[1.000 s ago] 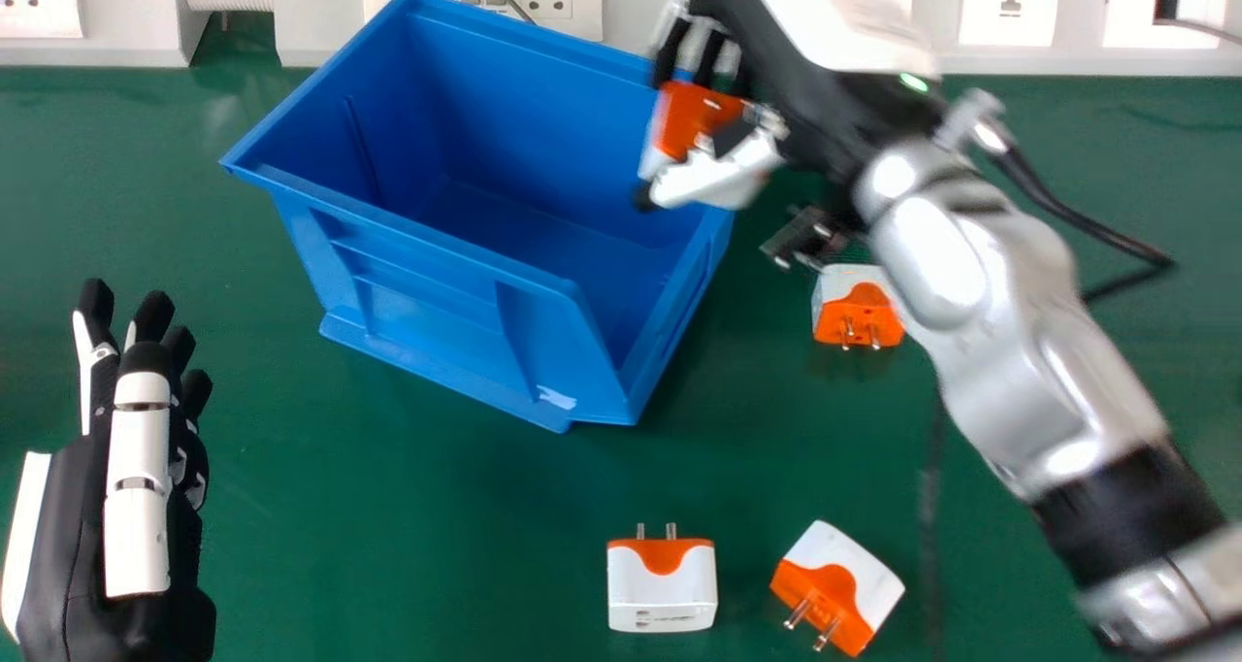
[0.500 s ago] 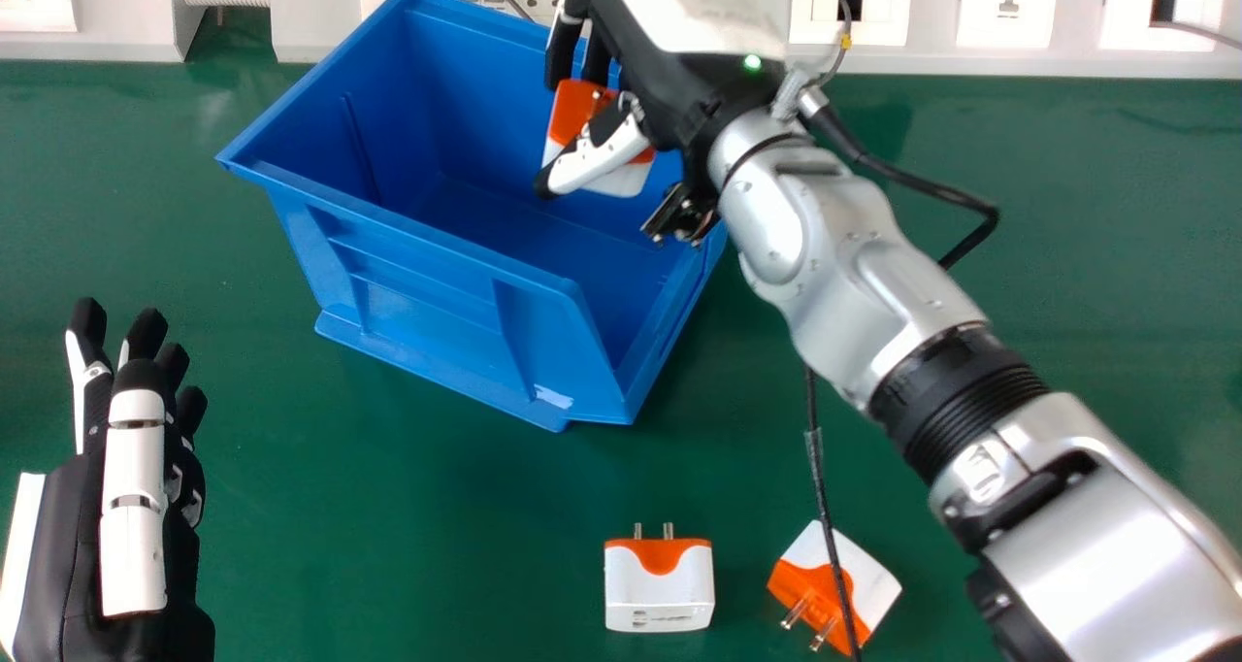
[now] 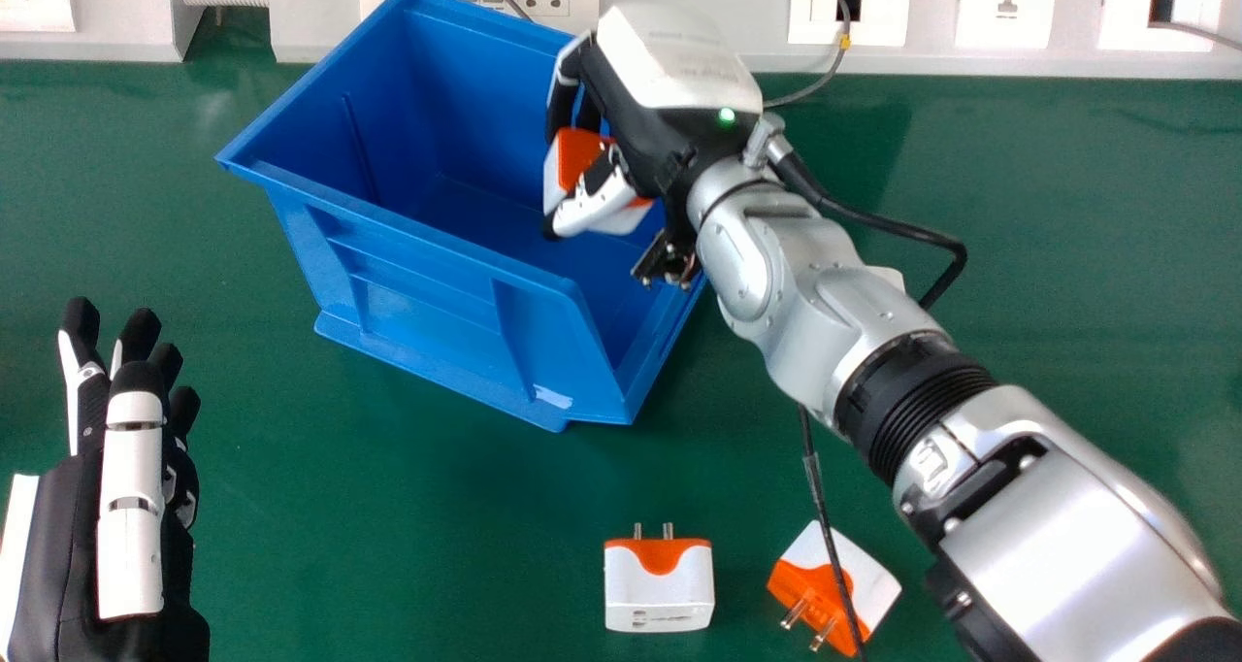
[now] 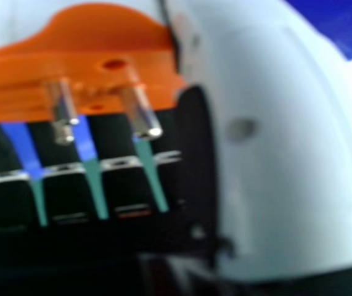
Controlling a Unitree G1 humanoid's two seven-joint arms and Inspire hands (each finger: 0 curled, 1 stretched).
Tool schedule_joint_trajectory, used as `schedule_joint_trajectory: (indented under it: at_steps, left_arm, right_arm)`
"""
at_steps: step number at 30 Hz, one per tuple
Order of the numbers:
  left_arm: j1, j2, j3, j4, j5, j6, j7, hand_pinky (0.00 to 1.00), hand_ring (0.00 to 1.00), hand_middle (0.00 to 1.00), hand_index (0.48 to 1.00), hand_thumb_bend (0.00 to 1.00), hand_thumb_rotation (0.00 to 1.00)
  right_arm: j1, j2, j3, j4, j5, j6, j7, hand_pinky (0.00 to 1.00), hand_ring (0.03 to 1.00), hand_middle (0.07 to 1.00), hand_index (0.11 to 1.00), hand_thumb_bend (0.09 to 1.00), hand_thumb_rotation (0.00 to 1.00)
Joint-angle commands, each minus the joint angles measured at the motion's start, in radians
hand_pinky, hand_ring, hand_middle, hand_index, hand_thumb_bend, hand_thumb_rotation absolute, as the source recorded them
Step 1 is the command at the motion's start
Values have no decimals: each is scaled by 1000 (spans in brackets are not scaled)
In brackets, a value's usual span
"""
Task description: Pick all objects and put in blue box
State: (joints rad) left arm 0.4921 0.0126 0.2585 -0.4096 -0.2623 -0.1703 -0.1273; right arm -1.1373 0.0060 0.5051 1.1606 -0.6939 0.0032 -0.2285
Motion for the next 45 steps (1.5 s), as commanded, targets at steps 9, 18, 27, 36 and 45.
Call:
schedule_joint_trajectory:
  at_steps: [9,18,27,36,45]
  left_arm:
    - [2,-6,-2,-20,0,-26,3,1000,1000,1000,984,223,905]
    - [-12,-6,-8,-21,12,-16,13,1000,1000,1000,985,217,931]
    - [-23,-1,-10,-16,8,-19,7,1000,1000,1000,989,211,949]
    - [-49,3,-15,-5,11,-8,13,1000,1000,1000,981,212,955]
    - [-95,8,-19,33,-17,-8,-4,1000,1000,1000,972,219,920]
  right_arm:
    - [-37,-22,70,-41,-56,26,1,495,613,673,647,548,404]
    - [-28,-35,63,-94,-59,45,-6,852,919,932,926,666,824]
    - [7,-67,26,-218,-40,77,13,939,990,991,991,609,942]
    - [202,-168,-54,-682,-48,208,86,912,998,999,998,487,985]
    - [604,-286,-192,-1217,-7,262,200,897,1000,1000,1000,425,993]
